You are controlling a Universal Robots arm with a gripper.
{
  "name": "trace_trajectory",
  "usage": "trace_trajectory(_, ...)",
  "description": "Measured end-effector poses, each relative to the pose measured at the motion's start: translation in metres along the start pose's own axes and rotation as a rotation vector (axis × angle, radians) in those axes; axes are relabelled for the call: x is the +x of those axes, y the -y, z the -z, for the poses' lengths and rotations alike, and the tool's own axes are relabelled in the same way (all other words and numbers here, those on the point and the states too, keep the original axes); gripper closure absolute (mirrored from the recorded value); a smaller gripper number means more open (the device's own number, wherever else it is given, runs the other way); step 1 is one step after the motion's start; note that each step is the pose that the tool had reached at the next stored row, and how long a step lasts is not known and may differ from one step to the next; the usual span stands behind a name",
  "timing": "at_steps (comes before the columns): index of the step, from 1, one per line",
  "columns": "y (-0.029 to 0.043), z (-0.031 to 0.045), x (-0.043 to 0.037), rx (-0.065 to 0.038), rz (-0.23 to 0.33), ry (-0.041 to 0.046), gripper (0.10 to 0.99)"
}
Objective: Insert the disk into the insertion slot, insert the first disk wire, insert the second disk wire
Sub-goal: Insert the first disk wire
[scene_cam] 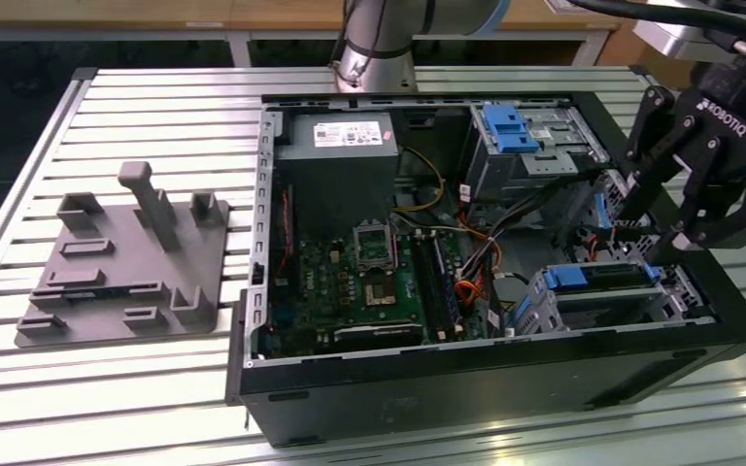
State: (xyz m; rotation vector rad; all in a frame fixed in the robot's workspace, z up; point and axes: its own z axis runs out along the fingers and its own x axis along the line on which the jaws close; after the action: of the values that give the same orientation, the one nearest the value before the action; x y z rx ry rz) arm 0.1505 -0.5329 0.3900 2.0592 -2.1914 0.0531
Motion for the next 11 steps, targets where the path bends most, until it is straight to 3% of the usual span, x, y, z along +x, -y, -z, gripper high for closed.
trace_trajectory(2, 0.0052, -0.0008, -0.0006, -0.002, 0.0, -0.0044, 0.529)
trace_trajectory(8, 0.0185, -0.0018, -0.0015, -0.012, -0.001, -0.0416, 0.529)
trace_trajectory(11, 0.0209, -0.0036, -0.0025, -0.013, 0.001, -0.0568, 0.529)
